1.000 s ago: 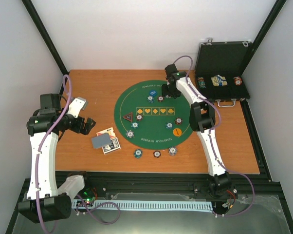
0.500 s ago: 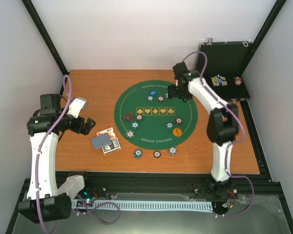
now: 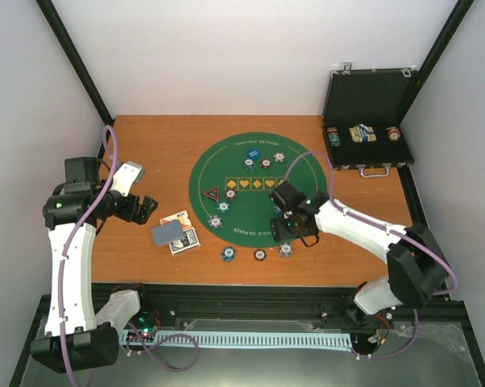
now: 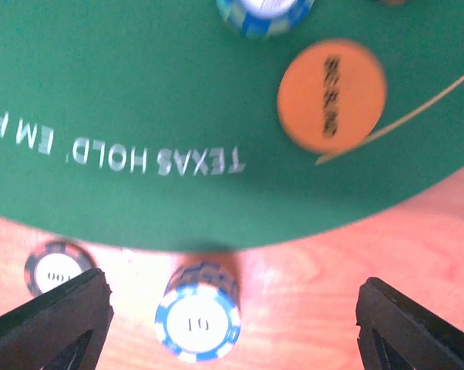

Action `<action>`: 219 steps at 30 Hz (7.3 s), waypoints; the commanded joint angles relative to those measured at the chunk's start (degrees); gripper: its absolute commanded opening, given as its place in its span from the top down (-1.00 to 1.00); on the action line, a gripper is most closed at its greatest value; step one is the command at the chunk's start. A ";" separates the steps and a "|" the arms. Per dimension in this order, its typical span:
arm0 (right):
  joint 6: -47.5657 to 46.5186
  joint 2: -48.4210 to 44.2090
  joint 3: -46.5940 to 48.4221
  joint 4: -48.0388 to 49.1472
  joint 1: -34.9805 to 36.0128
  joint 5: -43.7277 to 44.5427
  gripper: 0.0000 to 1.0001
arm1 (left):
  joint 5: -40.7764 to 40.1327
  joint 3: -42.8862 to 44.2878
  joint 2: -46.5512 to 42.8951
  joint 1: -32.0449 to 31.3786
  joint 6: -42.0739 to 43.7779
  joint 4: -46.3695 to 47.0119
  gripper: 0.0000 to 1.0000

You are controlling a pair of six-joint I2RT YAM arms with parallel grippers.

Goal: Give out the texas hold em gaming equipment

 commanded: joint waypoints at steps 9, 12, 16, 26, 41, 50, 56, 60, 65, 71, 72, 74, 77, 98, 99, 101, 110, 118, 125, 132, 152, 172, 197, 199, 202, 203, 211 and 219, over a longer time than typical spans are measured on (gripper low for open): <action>7.60 -2.76 -10.89 5.32 7.56 -2.26 -0.62 | 0.81 1.85 -1.59 0.43 -0.36 -1.70 -1.00; 7.08 -1.06 -10.87 5.53 7.56 -2.00 -0.55 | 0.79 1.85 -1.63 0.44 -0.40 -1.61 -1.00; 6.57 0.80 -10.59 6.47 7.56 -1.95 -0.49 | 0.77 1.94 -1.61 0.35 -0.43 -1.56 -1.00; 5.78 3.93 -9.72 7.61 7.39 -1.58 -0.23 | -0.22 2.46 -1.60 0.39 -0.04 -1.71 -1.00; 5.22 2.55 -8.28 6.53 7.39 -1.97 0.08 | -0.45 2.12 -1.73 0.35 0.19 -1.61 -1.00; 4.85 2.41 -7.86 6.07 7.39 -2.07 0.18 | -0.81 2.18 -1.85 0.38 0.20 -1.44 -1.00; 4.59 3.13 -8.29 6.37 7.29 -1.71 0.31 | -0.85 2.20 -2.03 0.36 0.19 -1.43 -1.00; 4.26 2.76 -8.09 6.01 7.08 -1.66 0.39 | -1.22 2.20 -2.09 0.39 0.43 -1.52 -1.00; 3.07 1.54 -6.86 4.40 6.24 -1.45 0.57 | -1.42 2.45 -2.29 0.37 0.46 -1.51 -1.00; 1.02 -2.43 -3.06 0.85 2.92 -1.37 0.69 | -1.58 3.20 -2.33 0.39 0.63 -1.86 -1.00; 0.43 -2.95 -2.39 0.34 1.94 -1.53 0.69 | -1.60 3.27 -2.28 0.45 0.63 -1.87 -1.00; -0.51 -3.62 -1.04 -0.36 -0.16 -1.88 0.69 | -1.55 3.46 -2.12 0.41 0.55 -2.00 -1.00; -1.85 -3.40 0.98 -0.45 -3.24 -2.79 0.69 | -1.53 3.61 -2.05 0.40 0.45 -1.96 -1.00; -2.11 18.93 10.66 6.51 -3.51 -4.81 0.69 | -2.34 3.27 -1.69 0.41 1.41 -2.36 -1.00; -2.09 19.18 10.44 6.91 -3.51 -4.68 0.69 | -2.33 3.26 -1.61 0.38 1.48 -2.48 -1.00; -2.02 19.67 10.25 7.56 -3.51 -4.36 0.68 | -2.19 2.90 -1.57 0.42 1.73 -2.57 -1.00; -1.92 21.89 9.34 9.49 -3.51 -4.77 0.38 | -1.79 0.31 -0.87 0.36 3.52 -3.30 -1.00; -2.51 17.93 9.30 7.63 -3.38 -3.05 -0.20 | -1.81 0.11 0.24 0.39 4.96 -3.96 -1.00; -3.21 10.80 11.77 3.68 -1.17 -1.35 -0.35 | 0.14 0.47 2.00 0.37 13.55 -8.05 -1.00; -2.12 5.93 13.76 2.75 2.08 -4.25 -0.43 | 0.22 -2.94 6.65 0.20 20.75 -4.94 -1.00; -0.37 0.04 5.77 15.30 5.27 -20.40 -1.00 | -8.20 -23.64 11.61 -6.30 41.37 18.15 -1.00; -0.82 -0.09 5.42 13.49 5.34 -18.81 -1.00 | -5.58 -24.18 18.82 -6.27 45.84 17.13 -1.00; -0.33 1.12 7.79 11.20 6.90 -19.27 -1.00 | -6.31 -25.41 25.45 -6.24 47.87 22.62 -1.00; -0.28 1.31 8.00 11.17 6.95 -19.27 -1.00 | -6.66 -25.84 25.70 -6.24 47.85 23.70 -1.00; -0.06 1.45 8.20 11.35 7.12 -19.52 -1.00 | -7.17 -26.39 26.32 -6.24 47.83 24.95 -1.00; -0.07 1.59 8.28 11.36 7.24 -19.53 -1.00 | -7.39 -26.40 26.49 -6.25 47.83 25.21 -1.00; 0.28 2.23 8.45 11.52 7.73 -19.50 -1.00 | -6.01 -24.25 27.06 -6.24 47.60 24.00 -1.00; 0.54 2.62 8.66 11.85 8.38 -19.70 -1.00 | -5.82 -23.82 27.18 -6.27 50.13 22.56 -1.00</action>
